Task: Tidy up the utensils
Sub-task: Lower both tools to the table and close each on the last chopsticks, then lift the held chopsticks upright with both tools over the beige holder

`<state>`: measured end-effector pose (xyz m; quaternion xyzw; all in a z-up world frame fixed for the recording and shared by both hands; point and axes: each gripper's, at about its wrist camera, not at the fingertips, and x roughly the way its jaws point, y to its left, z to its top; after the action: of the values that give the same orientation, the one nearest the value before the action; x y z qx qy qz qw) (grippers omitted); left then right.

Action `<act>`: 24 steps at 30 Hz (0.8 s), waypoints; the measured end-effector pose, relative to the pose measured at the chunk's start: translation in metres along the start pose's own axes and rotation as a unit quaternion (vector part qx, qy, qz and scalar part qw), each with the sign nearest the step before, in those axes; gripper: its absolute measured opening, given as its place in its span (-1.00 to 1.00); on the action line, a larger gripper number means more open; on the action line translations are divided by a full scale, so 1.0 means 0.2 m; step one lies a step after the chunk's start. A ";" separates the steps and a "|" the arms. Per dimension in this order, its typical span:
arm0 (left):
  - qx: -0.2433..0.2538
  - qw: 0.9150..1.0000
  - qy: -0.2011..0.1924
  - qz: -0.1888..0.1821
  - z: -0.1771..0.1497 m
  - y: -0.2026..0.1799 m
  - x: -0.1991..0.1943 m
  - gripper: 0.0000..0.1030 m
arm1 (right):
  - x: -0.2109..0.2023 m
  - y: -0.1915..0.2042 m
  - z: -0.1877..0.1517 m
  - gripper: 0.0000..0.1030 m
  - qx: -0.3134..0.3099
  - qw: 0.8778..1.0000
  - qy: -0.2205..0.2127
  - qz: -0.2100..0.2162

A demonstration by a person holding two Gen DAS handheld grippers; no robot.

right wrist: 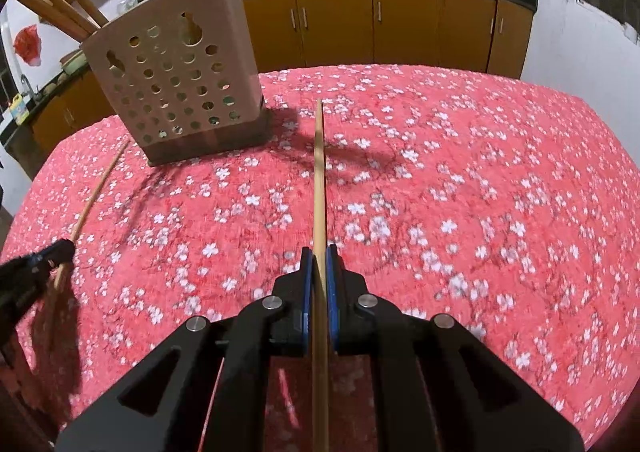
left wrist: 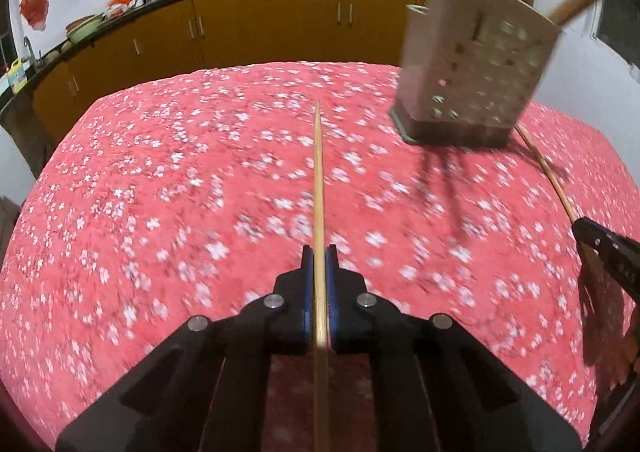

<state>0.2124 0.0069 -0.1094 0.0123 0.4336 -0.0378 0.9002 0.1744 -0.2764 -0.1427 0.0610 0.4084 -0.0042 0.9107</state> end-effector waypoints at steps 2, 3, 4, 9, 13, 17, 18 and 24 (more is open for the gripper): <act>-0.005 1.000 -0.003 -0.007 0.01 0.03 0.01 -0.85 | 0.02 0.00 0.02 -0.85 -0.004 1.000 0.000 -0.002; -0.006 1.000 -0.005 -0.008 0.01 0.04 0.01 -0.83 | 0.03 0.00 0.03 -0.85 -0.004 1.000 0.001 -0.002; -0.006 1.000 -0.006 -0.008 0.01 0.04 0.01 -0.83 | 0.04 0.00 0.03 -0.85 -0.002 1.000 0.001 -0.002; -0.010 1.000 -0.006 -0.012 0.00 0.05 0.02 -0.82 | 0.03 -0.01 0.03 -0.84 -0.002 1.000 0.001 -0.001; -0.010 1.000 -0.005 -0.011 0.00 0.05 0.02 -0.82 | 0.04 -0.01 0.04 -0.84 -0.003 1.000 0.001 -0.003; -0.013 1.000 -0.006 -0.014 0.00 0.04 0.01 -0.81 | 0.03 -0.01 0.03 -0.84 0.000 1.000 0.000 0.000; -0.014 1.000 -0.006 -0.016 0.00 0.05 0.01 -0.81 | 0.03 -0.01 0.03 -0.84 0.001 1.000 0.000 0.001; -0.021 0.999 -0.006 -0.023 0.00 0.06 0.01 -0.81 | 0.04 -0.02 0.03 -0.84 0.002 1.000 0.000 0.003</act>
<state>0.2143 0.0185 -0.1106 -0.0169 0.4294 -0.0490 0.9016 0.1837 -0.2800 -0.1443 0.0640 0.4086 -0.0027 0.9105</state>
